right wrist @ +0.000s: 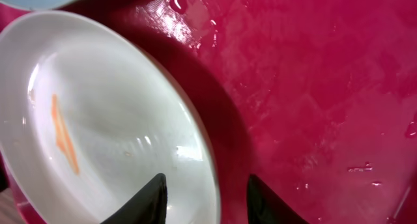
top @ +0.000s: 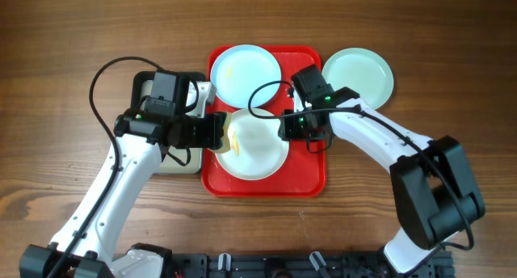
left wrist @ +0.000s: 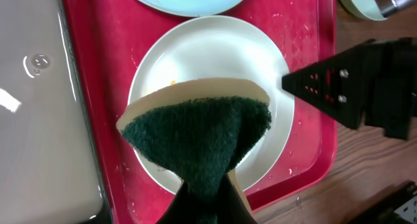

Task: Clean dirty plates on tray and stack at the side
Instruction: 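Scrub the white plate with the sponge in the left gripper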

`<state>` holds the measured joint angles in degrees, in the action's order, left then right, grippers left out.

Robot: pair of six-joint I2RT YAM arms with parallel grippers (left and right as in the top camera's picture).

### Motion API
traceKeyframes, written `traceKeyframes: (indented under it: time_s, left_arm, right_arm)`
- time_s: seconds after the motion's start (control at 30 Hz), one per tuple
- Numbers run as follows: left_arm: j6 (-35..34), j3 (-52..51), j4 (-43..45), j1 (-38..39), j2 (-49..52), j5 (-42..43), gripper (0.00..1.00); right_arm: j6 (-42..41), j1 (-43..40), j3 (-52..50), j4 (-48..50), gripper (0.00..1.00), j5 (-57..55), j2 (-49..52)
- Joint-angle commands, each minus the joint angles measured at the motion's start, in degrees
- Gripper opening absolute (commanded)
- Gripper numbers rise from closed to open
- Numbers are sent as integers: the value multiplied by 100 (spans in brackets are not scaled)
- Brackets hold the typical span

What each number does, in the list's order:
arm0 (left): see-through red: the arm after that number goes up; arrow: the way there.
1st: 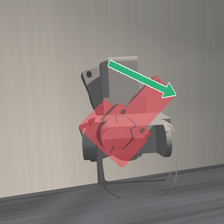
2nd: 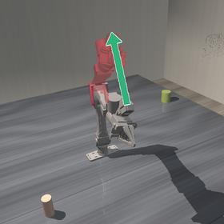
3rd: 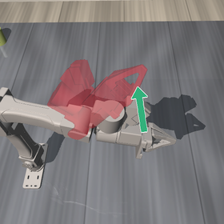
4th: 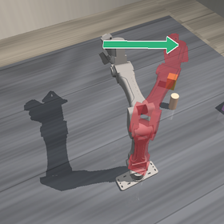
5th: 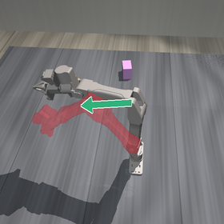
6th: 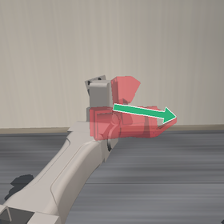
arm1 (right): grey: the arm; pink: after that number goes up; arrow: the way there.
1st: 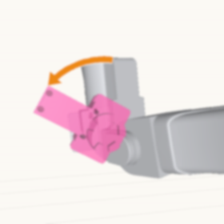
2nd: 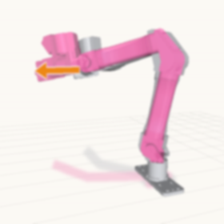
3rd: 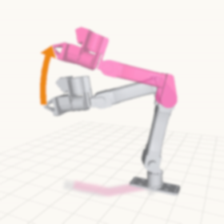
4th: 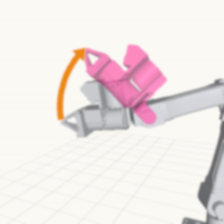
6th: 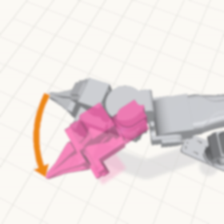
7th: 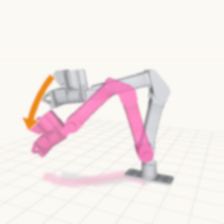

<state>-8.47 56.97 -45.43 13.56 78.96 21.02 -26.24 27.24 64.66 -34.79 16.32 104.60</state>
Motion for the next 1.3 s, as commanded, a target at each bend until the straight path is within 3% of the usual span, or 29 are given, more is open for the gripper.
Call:
traceKeyframes:
  time_s: [0.0, 0.17, 0.23, 0.33, 0.47, 0.7, 0.9, 1.03, 1.1, 1.13, 1.17, 1.2, 1.27]
  left_arm:
    - [-144, 111, 20, 94, 57, -9, 4]
    - [-831, 111, 155, 417, 57, -726, 4]
    - [-1008, 111, 282, 470, 57, -763, 4]
    - [-1008, 111, 435, 470, 120, -763, 4]
    - [-1005, 111, 463, 470, 601, -763, 4]
    - [-1001, 111, 761, 470, 1086, -763, 4]
    - [-1001, 109, 710, 651, 1248, -763, 4]
    - [-1003, 111, 710, 761, 1397, -763, 4]
    - [-1001, 111, 706, 758, 1397, -763, 4]
    - [-1001, 111, 695, 761, 1397, -763, 4]
    - [-1001, 111, 673, 758, 1397, -763, 4]
    - [-1001, 111, 664, 761, 1397, -763, 4]
    - [-1001, 111, 660, 758, 1397, -763, 4]
  right_arm:
    - [227, 22, 319, -205, 42, -33, -223]
    - [289, 28, 160, -723, 41, -151, -216]
    - [203, 28, -120, -450, 41, -109, -195]
    - [203, 28, -332, -96, 31, 157, -195]
    - [181, 28, -507, 105, 29, 173, -195]
    - [179, 28, -592, 243, 5, 203, -195]
    - [155, 28, -592, 249, 4, 221, -195]
    - [-455, 28, -592, 275, 4, 219, -195]
    - [-669, 28, -592, 282, 5, 243, -195]
    - [-678, 28, -592, 304, 13, 293, -195]
    - [-673, 28, -590, 356, 34, 323, -195]
    - [-673, 26, -586, 411, 42, 323, -197]
    - [-616, 17, -562, 470, 42, 319, -197]
